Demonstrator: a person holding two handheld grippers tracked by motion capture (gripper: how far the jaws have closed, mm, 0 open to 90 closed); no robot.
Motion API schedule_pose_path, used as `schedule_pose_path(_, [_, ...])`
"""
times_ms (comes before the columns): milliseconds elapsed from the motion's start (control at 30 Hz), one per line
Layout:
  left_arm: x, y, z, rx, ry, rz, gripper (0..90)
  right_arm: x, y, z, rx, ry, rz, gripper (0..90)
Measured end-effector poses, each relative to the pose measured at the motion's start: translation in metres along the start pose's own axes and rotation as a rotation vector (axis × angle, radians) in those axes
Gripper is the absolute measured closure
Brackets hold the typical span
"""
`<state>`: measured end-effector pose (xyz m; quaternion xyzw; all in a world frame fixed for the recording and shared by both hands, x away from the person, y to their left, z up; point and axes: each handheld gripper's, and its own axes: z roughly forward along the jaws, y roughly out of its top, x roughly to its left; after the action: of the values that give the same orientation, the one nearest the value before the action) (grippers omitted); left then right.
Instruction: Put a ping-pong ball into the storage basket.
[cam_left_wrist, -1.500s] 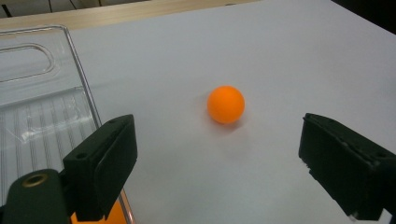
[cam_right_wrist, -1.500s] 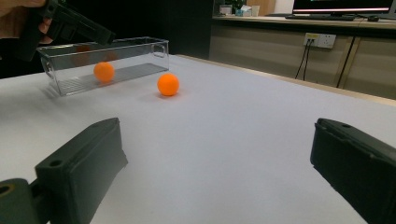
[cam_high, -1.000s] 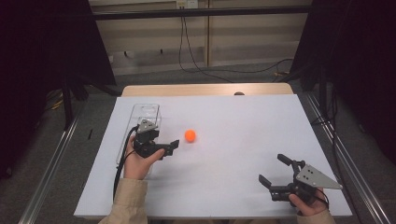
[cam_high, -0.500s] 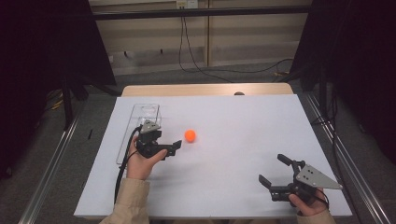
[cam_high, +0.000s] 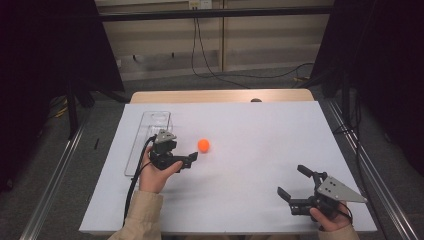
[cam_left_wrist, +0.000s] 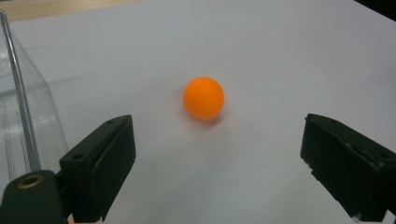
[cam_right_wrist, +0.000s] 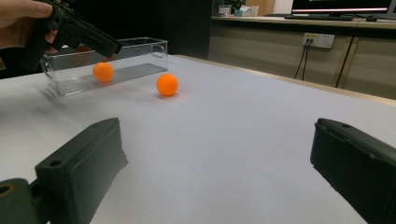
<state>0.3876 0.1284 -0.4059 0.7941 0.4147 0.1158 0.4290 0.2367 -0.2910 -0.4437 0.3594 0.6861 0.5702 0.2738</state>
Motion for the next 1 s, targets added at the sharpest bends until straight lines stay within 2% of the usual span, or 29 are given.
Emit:
schedule_pose_path(467, [-0.005,-0.002,0.009,0.016,0.000,0.003,10.2,0.000,0.000,0.000,0.001,0.002,-0.001,2.1])
schedule_pose_path(1000, [-0.009,-0.002,0.020,0.023,0.020,0.010,10.1,0.000,0.000,0.000,0.002,0.003,-0.001,2.1])
